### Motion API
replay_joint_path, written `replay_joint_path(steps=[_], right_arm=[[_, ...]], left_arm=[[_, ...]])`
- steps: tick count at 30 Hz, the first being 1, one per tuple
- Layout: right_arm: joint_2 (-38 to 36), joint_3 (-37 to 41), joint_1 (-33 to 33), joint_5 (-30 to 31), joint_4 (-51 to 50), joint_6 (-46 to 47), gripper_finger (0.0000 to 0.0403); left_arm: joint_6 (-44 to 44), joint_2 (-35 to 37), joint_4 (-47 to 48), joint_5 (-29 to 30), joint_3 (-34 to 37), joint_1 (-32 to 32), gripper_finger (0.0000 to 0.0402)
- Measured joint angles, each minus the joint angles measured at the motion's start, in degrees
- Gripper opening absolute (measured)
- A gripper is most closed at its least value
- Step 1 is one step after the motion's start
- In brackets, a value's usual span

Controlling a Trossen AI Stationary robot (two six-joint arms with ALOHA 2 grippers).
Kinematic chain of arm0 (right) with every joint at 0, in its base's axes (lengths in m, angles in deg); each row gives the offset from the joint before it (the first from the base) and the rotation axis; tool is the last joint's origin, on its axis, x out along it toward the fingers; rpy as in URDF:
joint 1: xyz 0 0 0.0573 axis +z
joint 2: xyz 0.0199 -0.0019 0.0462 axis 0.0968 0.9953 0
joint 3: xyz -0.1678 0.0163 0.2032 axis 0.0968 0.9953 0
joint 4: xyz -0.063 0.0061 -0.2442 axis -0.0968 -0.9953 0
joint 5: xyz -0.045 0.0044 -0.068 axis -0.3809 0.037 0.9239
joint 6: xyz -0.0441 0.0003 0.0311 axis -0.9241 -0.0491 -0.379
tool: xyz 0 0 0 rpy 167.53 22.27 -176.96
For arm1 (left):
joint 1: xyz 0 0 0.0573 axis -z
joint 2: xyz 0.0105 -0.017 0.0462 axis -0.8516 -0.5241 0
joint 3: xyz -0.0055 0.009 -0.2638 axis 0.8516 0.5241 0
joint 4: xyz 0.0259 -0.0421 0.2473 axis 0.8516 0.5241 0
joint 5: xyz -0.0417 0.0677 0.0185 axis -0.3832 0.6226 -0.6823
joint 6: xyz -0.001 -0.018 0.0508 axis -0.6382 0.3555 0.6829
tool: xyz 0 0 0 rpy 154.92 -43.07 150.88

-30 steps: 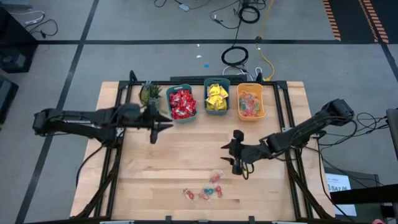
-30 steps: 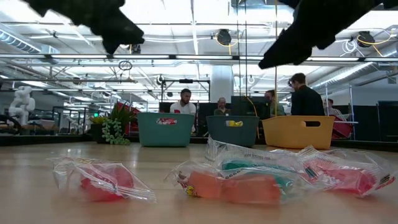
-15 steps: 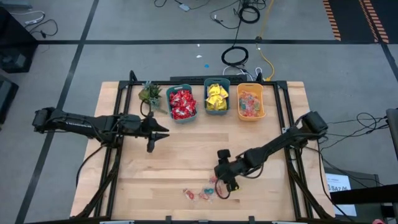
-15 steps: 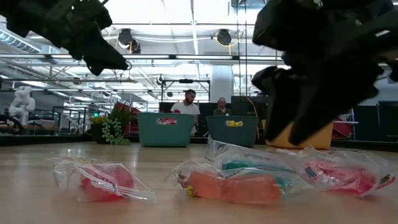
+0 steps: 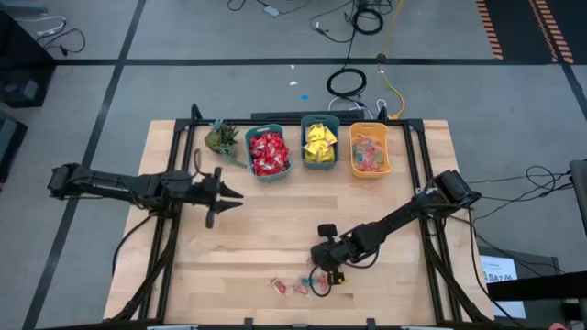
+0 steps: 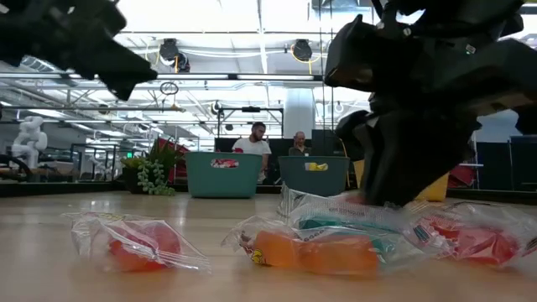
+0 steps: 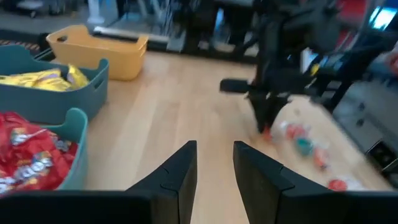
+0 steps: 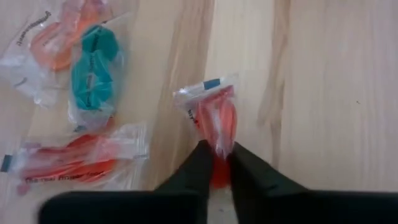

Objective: Sort candy
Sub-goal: Put the red gummy candy into the yellow bin

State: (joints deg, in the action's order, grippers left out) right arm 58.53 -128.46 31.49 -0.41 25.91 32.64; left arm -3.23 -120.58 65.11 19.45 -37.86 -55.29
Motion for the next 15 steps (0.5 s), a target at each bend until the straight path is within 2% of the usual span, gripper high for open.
replay_joint_path(steps=[2,8,12,15], right_arm=[[-0.8,0.0,0.0,0.0,-0.2,0.8,0.0014],[-2.5,0.3,-0.4,0.1,-1.2,6.1,0.002],[-3.2,0.3,-0.6,0.1,-1.1,8.1,0.0005],[-4.8,0.3,-0.9,0.6,-1.0,8.7,0.0004]], left_arm=[[-1.1,4.3,-3.4,0.0,3.8,0.6,0.0114],[-0.9,18.4,-13.5,0.0,14.3,1.5,0.0114],[0.9,26.7,-7.2,-1.2,14.7,1.5,0.0114],[4.9,32.5,-7.1,-2.9,14.7,1.6,0.0114]])
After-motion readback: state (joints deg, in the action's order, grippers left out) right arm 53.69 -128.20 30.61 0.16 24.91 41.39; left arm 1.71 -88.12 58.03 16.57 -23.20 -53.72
